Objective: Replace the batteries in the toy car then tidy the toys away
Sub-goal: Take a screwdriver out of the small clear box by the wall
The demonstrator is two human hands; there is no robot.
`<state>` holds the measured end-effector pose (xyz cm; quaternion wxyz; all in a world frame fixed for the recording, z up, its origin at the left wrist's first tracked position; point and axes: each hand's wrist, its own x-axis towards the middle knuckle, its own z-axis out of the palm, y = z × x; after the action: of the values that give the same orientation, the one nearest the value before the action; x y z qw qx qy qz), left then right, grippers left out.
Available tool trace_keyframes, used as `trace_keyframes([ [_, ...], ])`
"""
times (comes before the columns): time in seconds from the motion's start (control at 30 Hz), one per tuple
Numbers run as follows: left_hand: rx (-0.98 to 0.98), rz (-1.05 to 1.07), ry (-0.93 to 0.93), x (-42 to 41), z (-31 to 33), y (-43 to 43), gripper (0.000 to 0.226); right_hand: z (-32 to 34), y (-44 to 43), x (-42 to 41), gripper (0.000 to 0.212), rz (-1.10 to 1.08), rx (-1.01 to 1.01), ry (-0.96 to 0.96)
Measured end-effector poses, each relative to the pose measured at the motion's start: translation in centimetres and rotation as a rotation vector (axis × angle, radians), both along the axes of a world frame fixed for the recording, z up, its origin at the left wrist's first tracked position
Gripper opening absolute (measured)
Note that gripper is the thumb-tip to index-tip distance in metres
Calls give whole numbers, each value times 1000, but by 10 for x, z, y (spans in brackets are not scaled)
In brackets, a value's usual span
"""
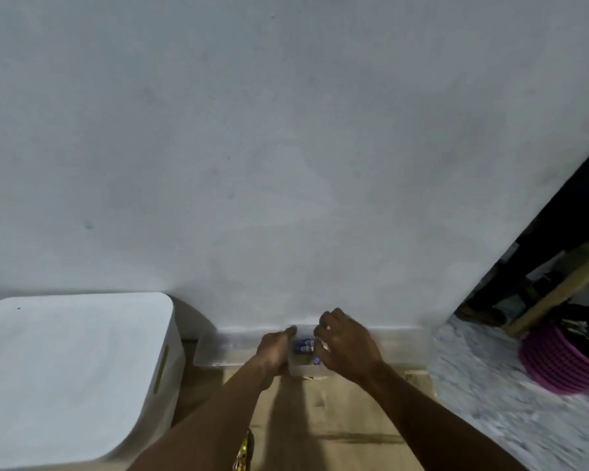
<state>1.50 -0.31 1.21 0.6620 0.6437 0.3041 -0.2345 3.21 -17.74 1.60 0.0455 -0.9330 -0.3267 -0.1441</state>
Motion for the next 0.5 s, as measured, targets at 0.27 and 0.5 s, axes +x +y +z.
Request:
trace_keyframes([
  [0.27, -34, -44, 15, 21, 6, 4, 73, 12, 4, 13, 42, -167, 204, -25],
  [0.5, -48, -61, 23, 22, 5, 4, 70, -26, 0, -10, 22, -156, 403, 217],
])
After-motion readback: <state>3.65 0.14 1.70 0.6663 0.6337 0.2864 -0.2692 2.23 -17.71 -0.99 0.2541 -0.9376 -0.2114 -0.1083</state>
